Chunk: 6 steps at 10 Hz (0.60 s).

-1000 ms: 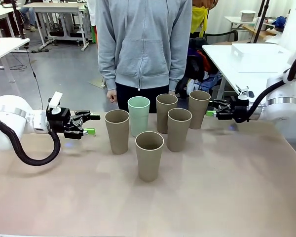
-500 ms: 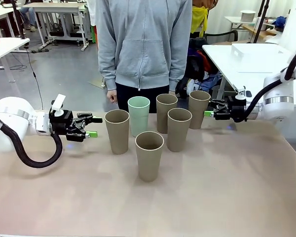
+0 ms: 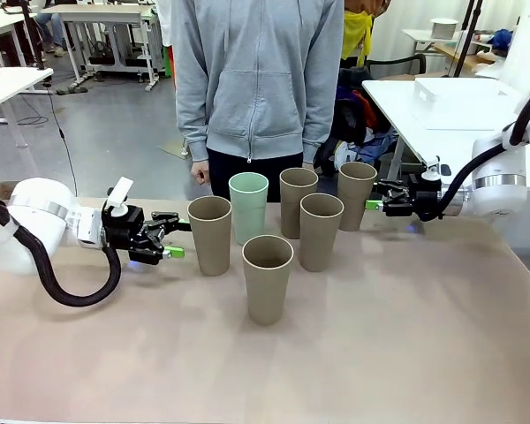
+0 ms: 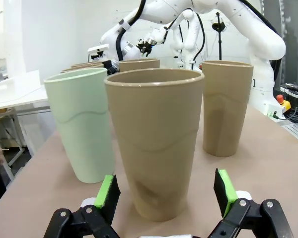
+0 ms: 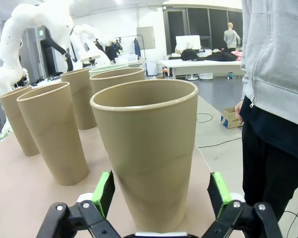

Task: Stack the cups and store them in the basket.
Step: Pick up two Reusable plastic cups , one in each hand.

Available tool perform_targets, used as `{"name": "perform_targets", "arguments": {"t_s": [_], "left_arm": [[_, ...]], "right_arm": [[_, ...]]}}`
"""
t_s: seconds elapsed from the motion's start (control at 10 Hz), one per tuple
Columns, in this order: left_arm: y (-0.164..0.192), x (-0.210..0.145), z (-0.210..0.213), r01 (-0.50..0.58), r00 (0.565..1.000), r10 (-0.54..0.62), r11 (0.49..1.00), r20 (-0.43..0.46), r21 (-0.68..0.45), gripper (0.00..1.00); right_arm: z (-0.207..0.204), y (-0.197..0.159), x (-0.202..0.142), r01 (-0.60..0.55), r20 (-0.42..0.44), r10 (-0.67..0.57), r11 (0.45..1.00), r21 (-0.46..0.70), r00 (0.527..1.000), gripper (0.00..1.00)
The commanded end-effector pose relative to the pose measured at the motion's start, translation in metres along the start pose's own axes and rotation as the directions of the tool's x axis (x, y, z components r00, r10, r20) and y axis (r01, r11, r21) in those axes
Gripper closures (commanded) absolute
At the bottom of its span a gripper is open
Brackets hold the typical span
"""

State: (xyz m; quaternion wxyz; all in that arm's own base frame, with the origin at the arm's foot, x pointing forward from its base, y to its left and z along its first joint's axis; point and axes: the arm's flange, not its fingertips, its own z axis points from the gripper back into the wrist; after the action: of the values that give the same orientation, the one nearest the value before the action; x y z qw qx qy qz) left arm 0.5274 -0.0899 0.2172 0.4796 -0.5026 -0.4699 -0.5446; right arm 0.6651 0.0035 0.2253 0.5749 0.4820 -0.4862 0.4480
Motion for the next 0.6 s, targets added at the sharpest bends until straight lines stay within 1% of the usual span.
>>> {"name": "perform_targets", "arguments": {"t_s": [0.0, 0.5], "left_arm": [[0.004, -0.004, -0.006, 0.028, 0.999, -0.029, 0.999, -0.015, -0.033, 0.0], [0.008, 0.001, -0.015, 0.041, 0.999, -0.041, 0.998, 0.005, -0.043, 0.0]], "right_arm": [[-0.007, 0.003, 0.002, -0.023, 0.011, 0.023, 0.999, -0.026, 1.0, 0.0], [-0.017, 0.0, 0.0, -0.017, 0.014, 0.017, 0.999, -0.033, 1.0, 0.0]]}}
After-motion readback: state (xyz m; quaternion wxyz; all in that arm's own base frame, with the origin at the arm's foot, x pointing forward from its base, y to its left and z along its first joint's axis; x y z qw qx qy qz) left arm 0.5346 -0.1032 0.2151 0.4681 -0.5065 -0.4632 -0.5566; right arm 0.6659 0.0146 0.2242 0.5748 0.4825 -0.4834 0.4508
